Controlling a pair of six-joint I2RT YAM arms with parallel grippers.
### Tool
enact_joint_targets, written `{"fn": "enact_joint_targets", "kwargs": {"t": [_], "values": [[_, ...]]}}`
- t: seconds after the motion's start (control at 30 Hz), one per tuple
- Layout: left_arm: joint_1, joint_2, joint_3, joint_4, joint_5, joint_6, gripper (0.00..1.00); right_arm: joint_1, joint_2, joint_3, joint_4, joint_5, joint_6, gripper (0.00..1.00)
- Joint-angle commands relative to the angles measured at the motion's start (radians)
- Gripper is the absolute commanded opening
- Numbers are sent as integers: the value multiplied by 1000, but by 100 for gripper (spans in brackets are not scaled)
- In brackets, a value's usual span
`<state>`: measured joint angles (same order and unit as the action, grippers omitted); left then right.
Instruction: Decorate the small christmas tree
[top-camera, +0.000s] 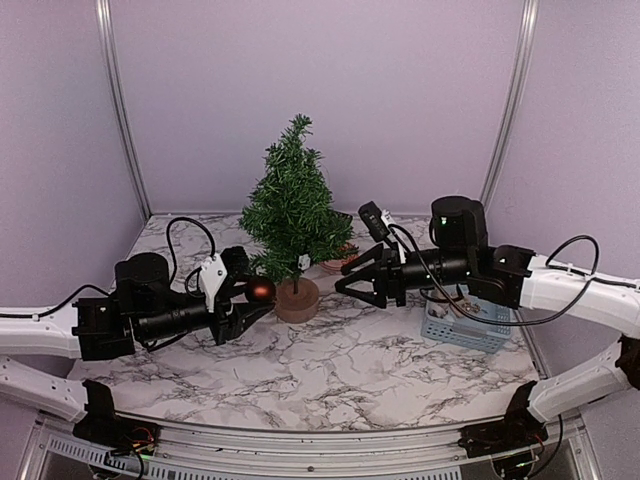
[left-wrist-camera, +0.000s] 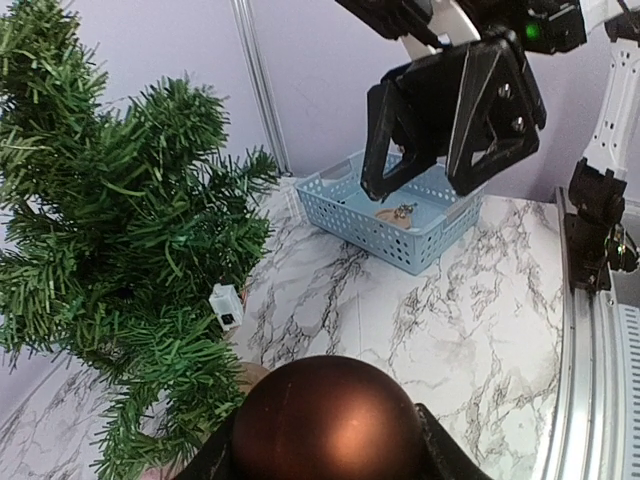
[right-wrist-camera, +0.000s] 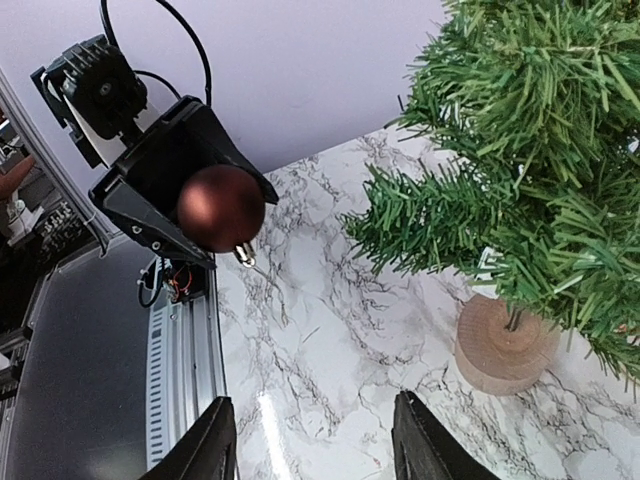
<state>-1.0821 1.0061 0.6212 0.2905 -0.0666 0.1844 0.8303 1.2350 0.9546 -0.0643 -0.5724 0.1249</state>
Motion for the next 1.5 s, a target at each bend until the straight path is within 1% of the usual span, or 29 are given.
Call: {"fn": "enact_joint_targets", "kwargs": {"t": [0.0,0.17,0.2,0.33,0.43,0.6,0.7,0.8,0.93,1.1,1.4,1.47], "values": [[53,-75,-22,70,112,-70,36,0,49,46,97,21,-97,50],[121,-140,-44,73,210,-110,34,14,118,91,163,-2,-122,46],[132,-150,-44,73,232,-114,34,24,132,104,169,-5,-156,46],[158,-149,-37,76,279,-124,32,60,192,159,166,-19,-206,43],[162,-124,-22,83,294,-117,32,60,212,197,135,16,-209,41],[162,-48,30,114,325,-104,31,-27,148,159,180,10,-147,40],[161,4,69,141,359,-102,31,-64,110,142,182,0,-149,40],[162,52,115,157,367,-94,31,-70,103,152,154,-19,-188,41],[161,118,186,166,389,-75,31,-70,98,153,162,-62,-223,41],[161,188,264,170,422,-58,31,-70,98,164,151,-152,-266,41],[161,233,307,172,435,-54,31,-66,62,148,169,-253,-277,39],[160,237,312,171,433,-54,31,-61,66,152,170,-254,-279,40]]}}
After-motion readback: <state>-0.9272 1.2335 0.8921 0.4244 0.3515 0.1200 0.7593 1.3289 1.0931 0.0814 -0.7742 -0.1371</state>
